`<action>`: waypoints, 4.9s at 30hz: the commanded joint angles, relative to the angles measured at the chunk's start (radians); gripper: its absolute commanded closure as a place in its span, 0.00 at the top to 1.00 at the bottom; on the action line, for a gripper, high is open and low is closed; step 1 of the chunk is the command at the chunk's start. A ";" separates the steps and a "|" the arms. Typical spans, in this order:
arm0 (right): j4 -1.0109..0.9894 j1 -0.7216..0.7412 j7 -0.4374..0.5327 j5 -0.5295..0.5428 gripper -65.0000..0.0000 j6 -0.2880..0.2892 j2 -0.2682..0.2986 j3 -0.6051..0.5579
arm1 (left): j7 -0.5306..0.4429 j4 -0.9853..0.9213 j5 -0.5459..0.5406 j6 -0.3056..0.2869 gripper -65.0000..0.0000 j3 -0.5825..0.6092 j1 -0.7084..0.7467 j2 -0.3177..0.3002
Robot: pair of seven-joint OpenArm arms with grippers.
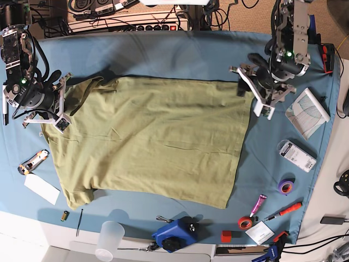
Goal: Layout the t-shirt on the table in an organized manner, then fold the t-shirt properly
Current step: 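Pull the shoulder fabric with the right gripper to smooth the collar edge, then grasp the shirt side edges with both grippers and lift them, then fold the shirt side over with both grippers toward the shirt middle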
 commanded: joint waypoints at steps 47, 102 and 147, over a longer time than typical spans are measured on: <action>-0.105 0.020 0.201 -0.452 0.00 -0.303 -0.209 0.101 | 0.011 -0.041 -0.018 0.088 0.00 -0.003 -0.152 0.040; -0.354 0.165 0.332 -0.391 0.00 -0.289 -0.311 0.338 | -0.106 -0.060 -0.025 0.032 0.00 -0.002 -0.173 0.039; -0.531 0.238 0.437 -0.444 0.00 -0.314 -0.341 0.339 | -0.323 -0.351 0.073 0.042 0.10 0.122 -0.383 0.044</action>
